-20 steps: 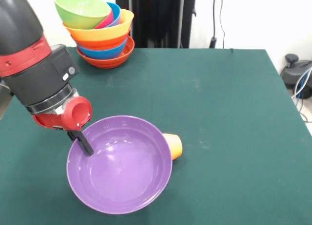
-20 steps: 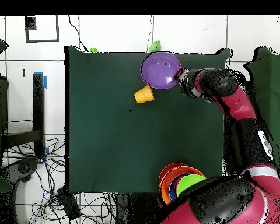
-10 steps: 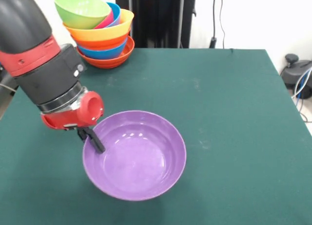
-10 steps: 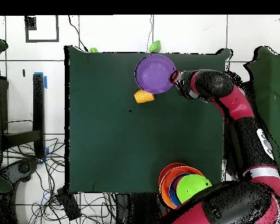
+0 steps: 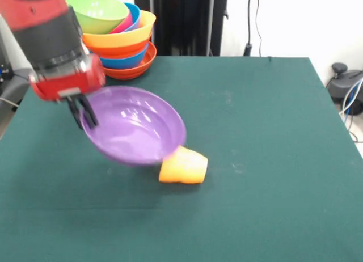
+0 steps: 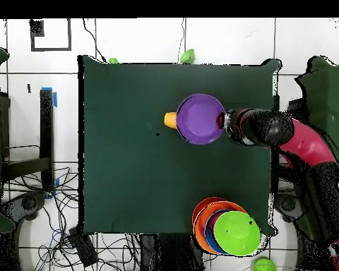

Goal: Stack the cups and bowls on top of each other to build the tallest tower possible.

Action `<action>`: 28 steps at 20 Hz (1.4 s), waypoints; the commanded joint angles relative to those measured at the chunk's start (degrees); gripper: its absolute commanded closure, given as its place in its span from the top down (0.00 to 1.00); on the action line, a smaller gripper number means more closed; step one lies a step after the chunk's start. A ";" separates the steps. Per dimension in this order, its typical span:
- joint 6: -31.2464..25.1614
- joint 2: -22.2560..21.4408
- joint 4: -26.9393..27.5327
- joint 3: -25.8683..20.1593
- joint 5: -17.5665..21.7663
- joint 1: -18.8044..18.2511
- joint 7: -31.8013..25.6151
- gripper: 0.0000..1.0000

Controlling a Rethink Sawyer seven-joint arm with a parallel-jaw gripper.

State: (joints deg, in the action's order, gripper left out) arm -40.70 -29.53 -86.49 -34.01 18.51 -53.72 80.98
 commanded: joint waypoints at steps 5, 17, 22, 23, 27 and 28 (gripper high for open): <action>-1.26 -23.36 -19.06 -8.82 5.00 -4.79 -12.77 0.00; -10.06 -48.34 -36.44 -26.95 -20.26 -22.65 -20.73 0.00; -4.93 -52.52 -43.44 -43.88 -28.34 -35.13 -21.22 0.00; -3.44 -51.94 -44.59 -49.34 -28.19 -38.64 -19.38 0.00; -0.67 -47.85 -48.20 -68.55 -21.98 -50.92 -8.46 0.00; -1.36 -47.16 -48.78 -71.68 -20.27 -52.97 -6.18 0.00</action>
State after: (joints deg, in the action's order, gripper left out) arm -44.40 -78.05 -121.59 -78.90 -5.37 -99.08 80.15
